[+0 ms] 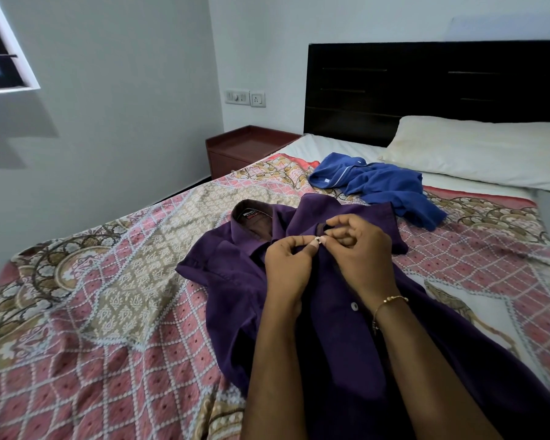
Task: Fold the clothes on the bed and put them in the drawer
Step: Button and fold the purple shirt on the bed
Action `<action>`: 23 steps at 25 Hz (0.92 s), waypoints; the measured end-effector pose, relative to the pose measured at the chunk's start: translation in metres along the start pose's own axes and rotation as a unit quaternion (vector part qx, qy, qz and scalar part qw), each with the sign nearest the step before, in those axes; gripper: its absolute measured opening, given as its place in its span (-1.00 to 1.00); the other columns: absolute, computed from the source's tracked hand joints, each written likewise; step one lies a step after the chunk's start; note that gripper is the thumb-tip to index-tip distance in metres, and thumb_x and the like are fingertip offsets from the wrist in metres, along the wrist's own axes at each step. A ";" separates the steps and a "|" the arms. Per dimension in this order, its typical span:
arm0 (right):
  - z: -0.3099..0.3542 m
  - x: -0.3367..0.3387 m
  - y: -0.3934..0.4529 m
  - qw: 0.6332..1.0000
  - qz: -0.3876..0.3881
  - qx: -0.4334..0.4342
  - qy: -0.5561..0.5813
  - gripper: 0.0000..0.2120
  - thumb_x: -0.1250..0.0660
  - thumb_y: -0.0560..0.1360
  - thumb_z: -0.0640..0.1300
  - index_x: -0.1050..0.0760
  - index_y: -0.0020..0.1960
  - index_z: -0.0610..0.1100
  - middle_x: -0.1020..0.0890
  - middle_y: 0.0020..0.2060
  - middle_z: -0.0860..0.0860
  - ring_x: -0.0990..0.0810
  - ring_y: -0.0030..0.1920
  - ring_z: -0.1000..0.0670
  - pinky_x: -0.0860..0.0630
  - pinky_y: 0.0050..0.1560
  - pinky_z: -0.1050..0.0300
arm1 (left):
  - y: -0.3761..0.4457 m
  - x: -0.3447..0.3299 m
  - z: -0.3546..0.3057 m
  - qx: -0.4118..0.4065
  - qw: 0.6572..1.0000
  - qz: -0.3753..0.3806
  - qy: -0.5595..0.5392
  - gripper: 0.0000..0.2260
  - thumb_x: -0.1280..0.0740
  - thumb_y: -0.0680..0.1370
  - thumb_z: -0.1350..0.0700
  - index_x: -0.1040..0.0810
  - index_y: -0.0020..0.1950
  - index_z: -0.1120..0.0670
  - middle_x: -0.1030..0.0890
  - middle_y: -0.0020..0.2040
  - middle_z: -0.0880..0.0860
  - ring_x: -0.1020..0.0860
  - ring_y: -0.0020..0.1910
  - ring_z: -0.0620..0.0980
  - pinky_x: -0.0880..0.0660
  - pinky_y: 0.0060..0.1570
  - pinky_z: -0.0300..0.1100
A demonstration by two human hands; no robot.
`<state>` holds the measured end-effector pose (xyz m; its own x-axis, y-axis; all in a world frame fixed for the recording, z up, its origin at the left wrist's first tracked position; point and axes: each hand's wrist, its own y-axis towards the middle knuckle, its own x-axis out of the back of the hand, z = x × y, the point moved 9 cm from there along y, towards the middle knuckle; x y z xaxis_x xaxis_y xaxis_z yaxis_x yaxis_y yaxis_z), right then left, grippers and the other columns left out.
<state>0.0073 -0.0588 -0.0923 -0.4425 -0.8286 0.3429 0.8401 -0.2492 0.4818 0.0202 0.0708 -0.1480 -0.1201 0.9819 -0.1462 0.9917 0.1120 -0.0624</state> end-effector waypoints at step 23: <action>-0.028 -0.015 -0.006 0.981 -0.024 -0.142 0.130 -0.82 -0.44 0.36 -0.37 -0.50 -0.15 -0.17 -0.63 -0.31 0.00 -0.62 -0.29 0.05 -0.57 -0.19 0.20 | 0.002 0.000 0.012 0.024 0.997 -0.026 -0.075 -0.84 -0.34 0.49 0.32 -0.62 -0.27 0.17 -0.64 -0.22 0.19 -0.56 -0.18 0.07 -0.52 -0.06 -0.06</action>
<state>0.0174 -0.0591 -0.1233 -0.4200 -0.9030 0.0904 0.8901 -0.3905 0.2351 0.0215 0.0689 -0.1601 -0.1808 0.9408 -0.2868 0.9811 0.1518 -0.1203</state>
